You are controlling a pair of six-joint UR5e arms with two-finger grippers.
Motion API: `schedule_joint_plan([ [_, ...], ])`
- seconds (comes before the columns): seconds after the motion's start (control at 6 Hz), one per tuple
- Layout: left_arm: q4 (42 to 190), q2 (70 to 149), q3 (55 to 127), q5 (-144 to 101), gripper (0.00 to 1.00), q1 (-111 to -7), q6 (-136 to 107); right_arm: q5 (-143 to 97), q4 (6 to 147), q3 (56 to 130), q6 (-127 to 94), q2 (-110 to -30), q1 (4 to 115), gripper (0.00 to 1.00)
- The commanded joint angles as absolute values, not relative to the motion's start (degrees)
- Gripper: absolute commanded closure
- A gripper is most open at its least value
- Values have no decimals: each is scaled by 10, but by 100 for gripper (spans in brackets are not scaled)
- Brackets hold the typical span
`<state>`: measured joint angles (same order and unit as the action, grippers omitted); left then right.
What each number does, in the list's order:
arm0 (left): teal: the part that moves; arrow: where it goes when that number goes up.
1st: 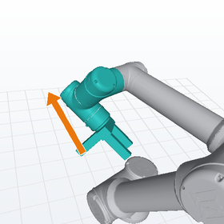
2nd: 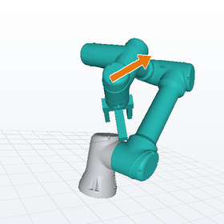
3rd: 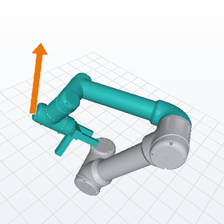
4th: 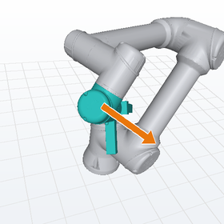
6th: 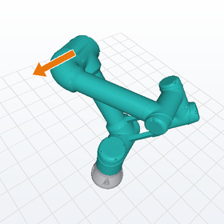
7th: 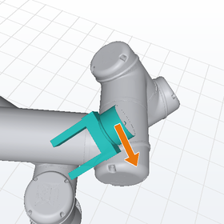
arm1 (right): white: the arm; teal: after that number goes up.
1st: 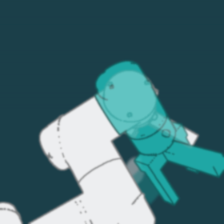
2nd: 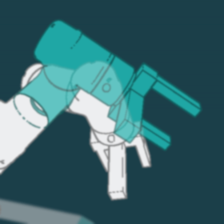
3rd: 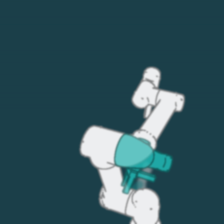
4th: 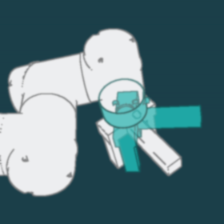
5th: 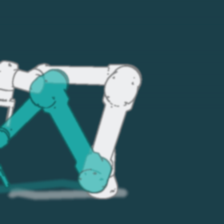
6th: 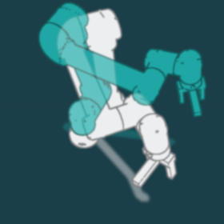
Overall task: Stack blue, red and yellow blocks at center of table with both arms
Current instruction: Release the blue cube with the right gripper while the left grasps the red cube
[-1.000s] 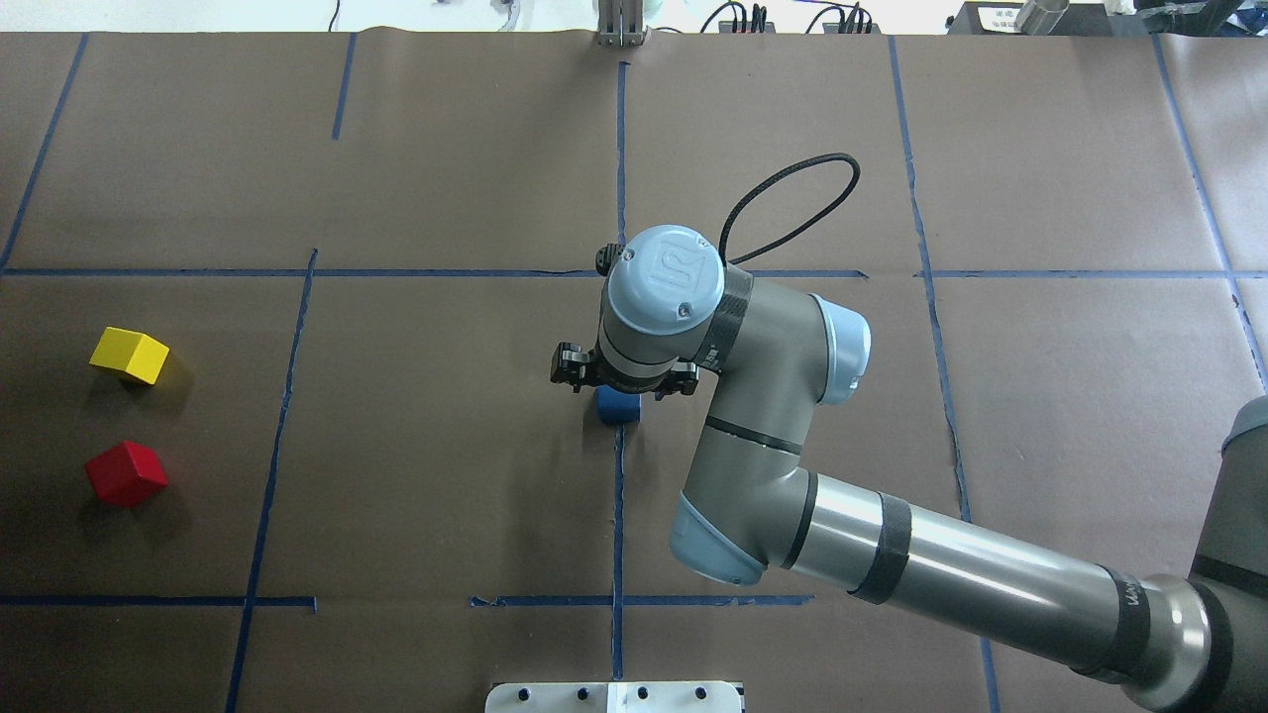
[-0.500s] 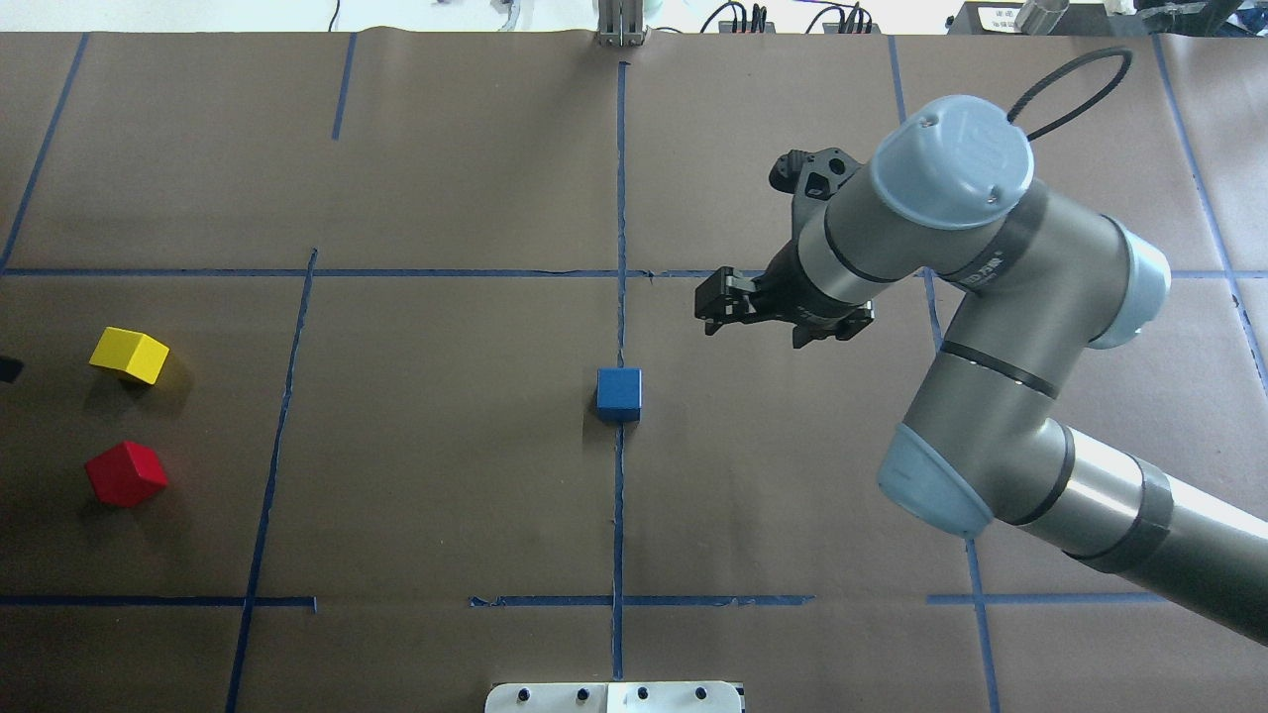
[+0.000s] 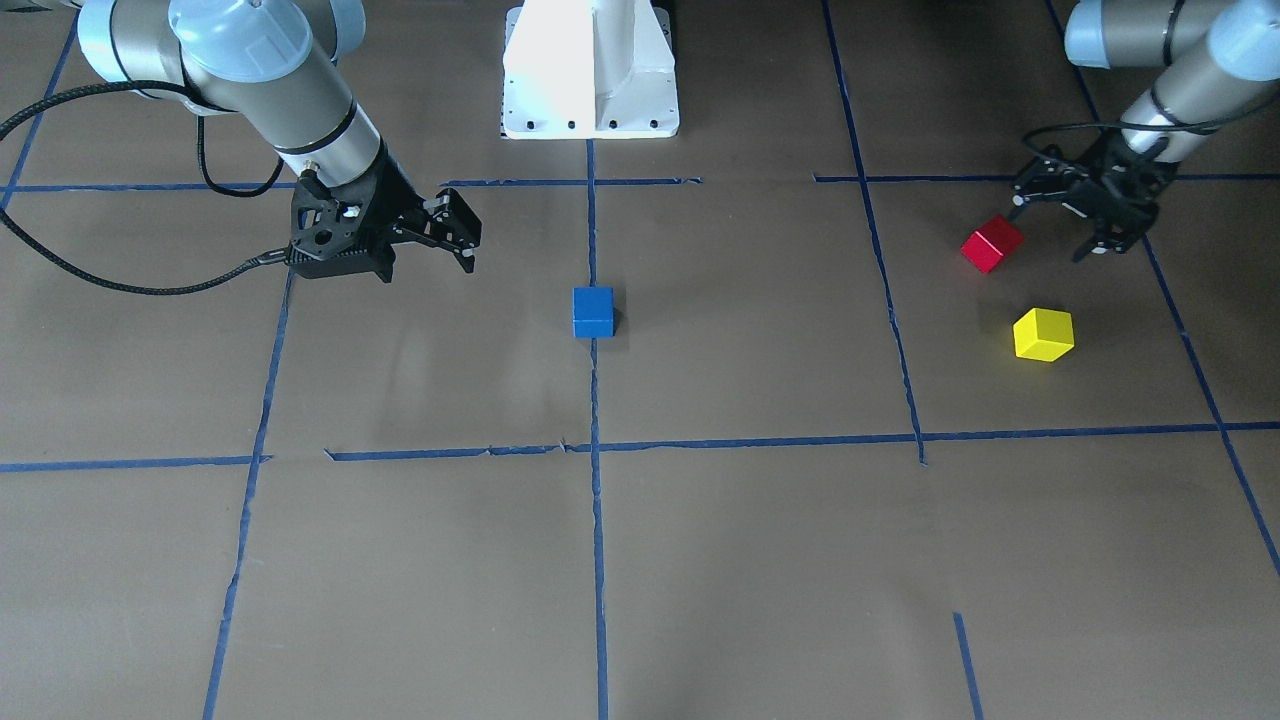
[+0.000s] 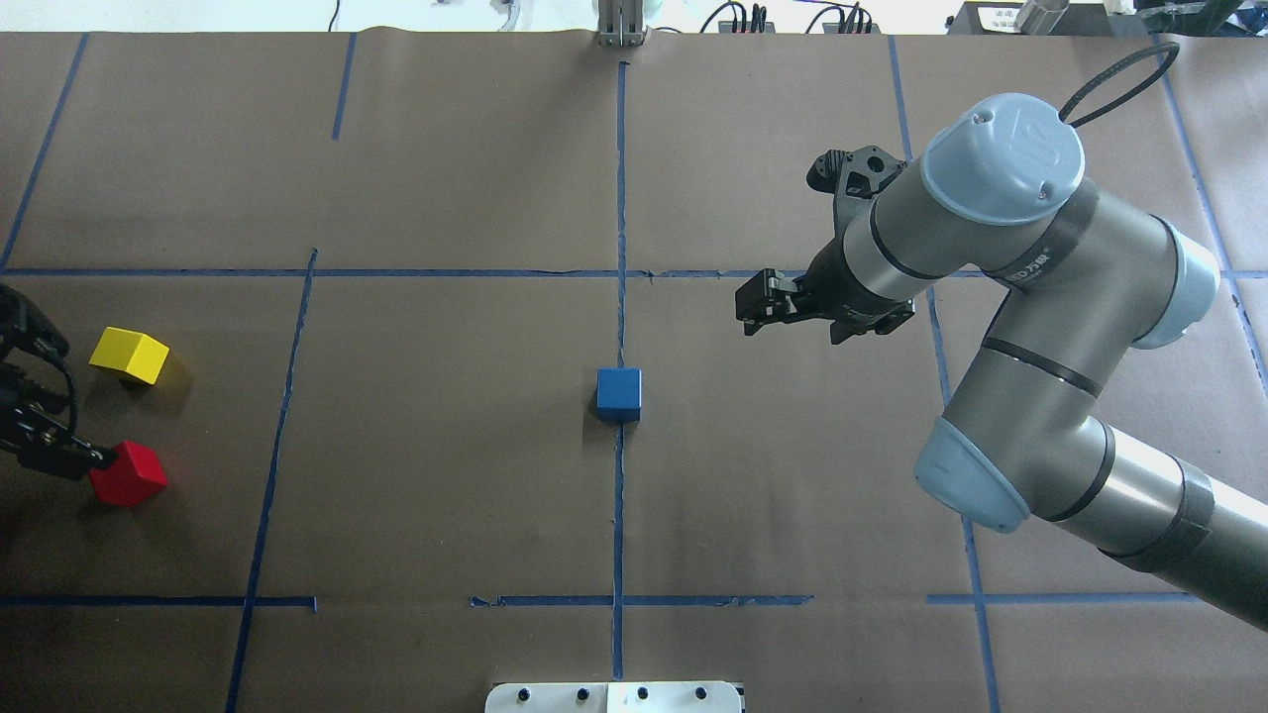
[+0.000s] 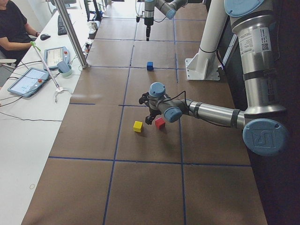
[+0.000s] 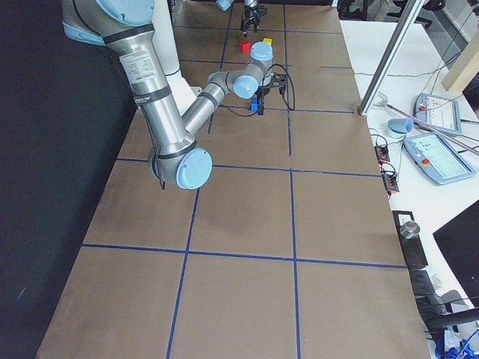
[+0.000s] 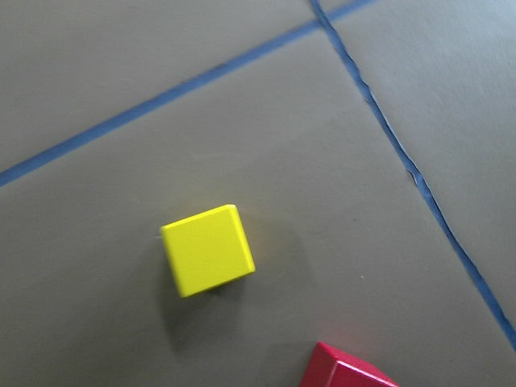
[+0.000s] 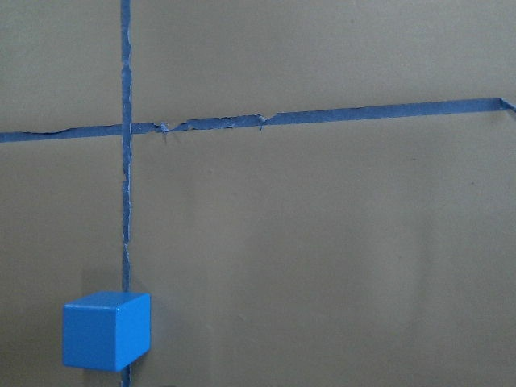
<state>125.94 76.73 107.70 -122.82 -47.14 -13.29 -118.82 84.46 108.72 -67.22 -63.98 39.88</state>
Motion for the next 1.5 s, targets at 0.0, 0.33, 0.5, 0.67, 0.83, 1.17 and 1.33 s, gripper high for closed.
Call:
schedule_joint_plan([
  [0.0,1264,767,1078,-1197,0,-430,-73,-1187,843,1086,-671,-641,398,0],
  [0.33,1263,767,1077,-1167,0,-410,-56,-1188,843,1088,-671,-640,399,0],
  [0.5,1263,766,1075,-1166,1,-408,-56,-1187,843,1087,-671,-640,398,0],
  [0.67,1263,766,1068,-1166,2,-403,-56,-1188,843,1088,-671,-640,399,0],
  [0.83,1261,766,1066,-1166,2,-401,-56,-1188,843,1088,-671,-640,398,0],
  [1.17,1262,766,1062,-1166,35,-399,-56,-1187,843,1088,-671,-642,399,0],
  [1.33,1262,765,1059,-1166,72,-399,-55,-1187,843,1088,-671,-643,398,0],
])
